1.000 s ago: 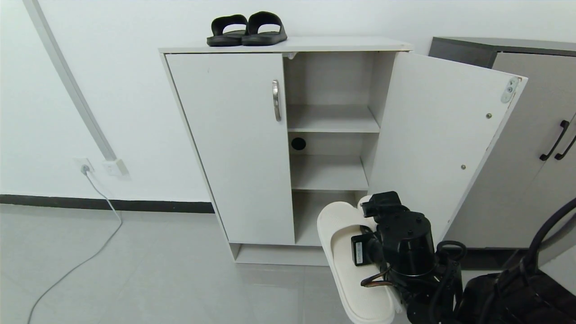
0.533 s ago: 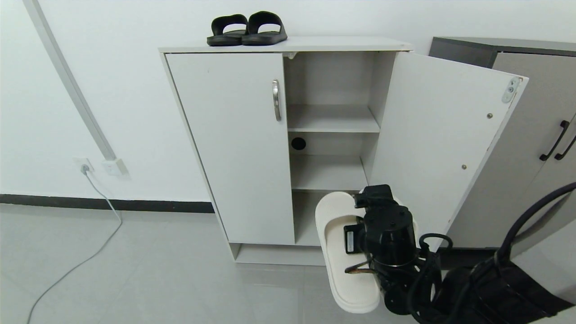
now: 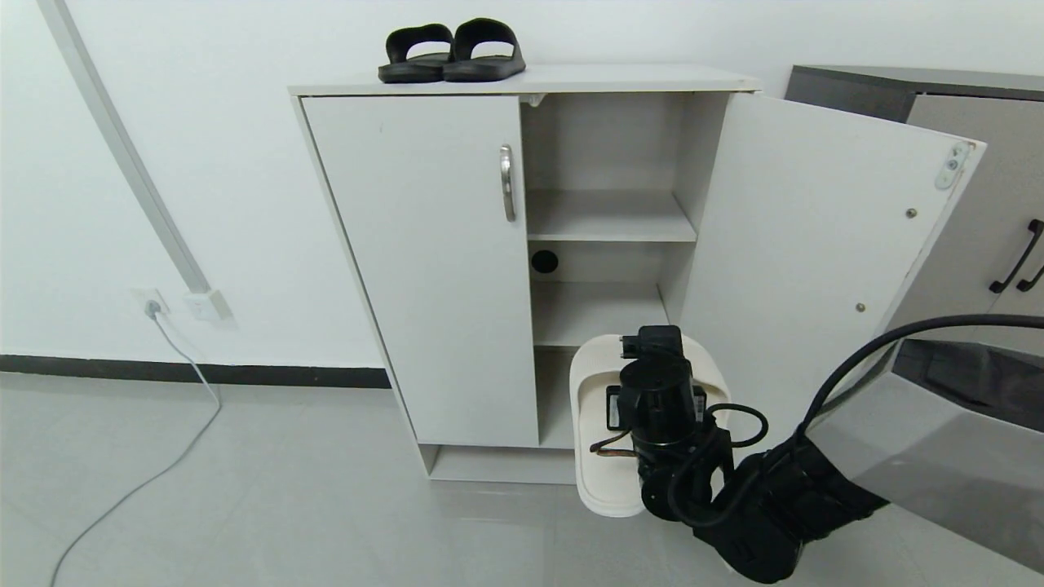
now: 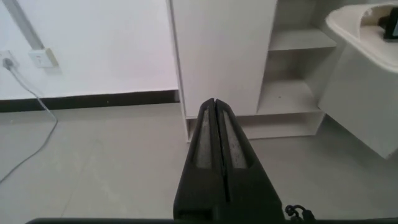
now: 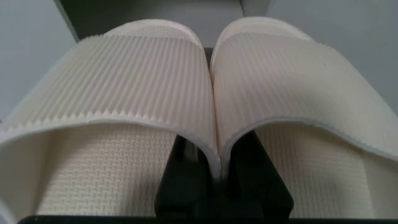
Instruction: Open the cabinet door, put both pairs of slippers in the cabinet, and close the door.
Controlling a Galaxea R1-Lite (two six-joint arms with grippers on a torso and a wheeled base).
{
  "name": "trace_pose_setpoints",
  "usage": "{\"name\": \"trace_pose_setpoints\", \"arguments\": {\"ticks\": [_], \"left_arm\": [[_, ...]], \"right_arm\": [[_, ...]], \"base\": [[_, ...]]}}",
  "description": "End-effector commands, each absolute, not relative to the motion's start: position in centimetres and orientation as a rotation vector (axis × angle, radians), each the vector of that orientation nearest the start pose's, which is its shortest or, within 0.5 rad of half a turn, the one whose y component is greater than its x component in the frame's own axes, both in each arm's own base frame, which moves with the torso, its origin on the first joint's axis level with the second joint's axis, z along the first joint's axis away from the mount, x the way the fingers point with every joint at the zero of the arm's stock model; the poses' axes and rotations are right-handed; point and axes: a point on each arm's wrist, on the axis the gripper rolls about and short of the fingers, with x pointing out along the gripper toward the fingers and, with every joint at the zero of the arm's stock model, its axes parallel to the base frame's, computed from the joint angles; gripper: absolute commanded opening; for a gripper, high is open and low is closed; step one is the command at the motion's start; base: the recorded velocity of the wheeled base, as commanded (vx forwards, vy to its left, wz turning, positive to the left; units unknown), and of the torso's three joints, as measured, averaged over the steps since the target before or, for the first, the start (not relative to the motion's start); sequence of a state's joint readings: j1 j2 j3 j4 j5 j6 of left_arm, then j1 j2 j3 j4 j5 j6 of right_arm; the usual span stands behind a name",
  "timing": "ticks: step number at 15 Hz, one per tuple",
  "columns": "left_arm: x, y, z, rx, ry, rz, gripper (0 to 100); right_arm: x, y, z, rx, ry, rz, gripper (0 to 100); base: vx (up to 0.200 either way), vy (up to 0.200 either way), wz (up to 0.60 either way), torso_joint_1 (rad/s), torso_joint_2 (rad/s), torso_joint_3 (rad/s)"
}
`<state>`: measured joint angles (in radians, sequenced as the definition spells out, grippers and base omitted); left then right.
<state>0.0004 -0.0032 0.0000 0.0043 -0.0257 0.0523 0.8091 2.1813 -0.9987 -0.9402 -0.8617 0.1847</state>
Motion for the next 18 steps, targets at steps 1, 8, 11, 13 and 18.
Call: {"name": "trace_pose_setpoints", "arguments": {"ticks": [1,8,11,13,18], "left_arm": [[-2.3,-0.1,7.5,0.052,0.004,-0.026,0],[-2.3,-0.1,7.5,0.047,0.004,-0.026,0],[-2.3,-0.1,7.5,0.037,0.003,-0.025,0],[-2.3,-0.1,7.5,0.037,0.003,-0.025,0],[-2.3,-0.1,7.5,0.034,0.003,-0.023,0]], "right_arm": [[29.4,27.6,8.2,-0.006,0.168,-0.080,0],[31.8,24.4,7.6,-0.007,0.166,-0.211,0],[32.9,22.2,8.6,0.017,0.155,-0.213,0],[33.5,20.7,9.2,0.030,0.150,-0.198,0],[34.8,18.3,9.0,0.023,0.161,-0.208,0]], "base": [[0.000,0.000,0.00,0.000,0.00,0.000],[0.000,0.000,0.00,0.000,0.00,0.000],[0.000,0.000,0.00,0.000,0.00,0.000],[0.000,0.000,0.00,0.000,0.00,0.000],[0.000,0.000,0.00,0.000,0.00,0.000]]}}
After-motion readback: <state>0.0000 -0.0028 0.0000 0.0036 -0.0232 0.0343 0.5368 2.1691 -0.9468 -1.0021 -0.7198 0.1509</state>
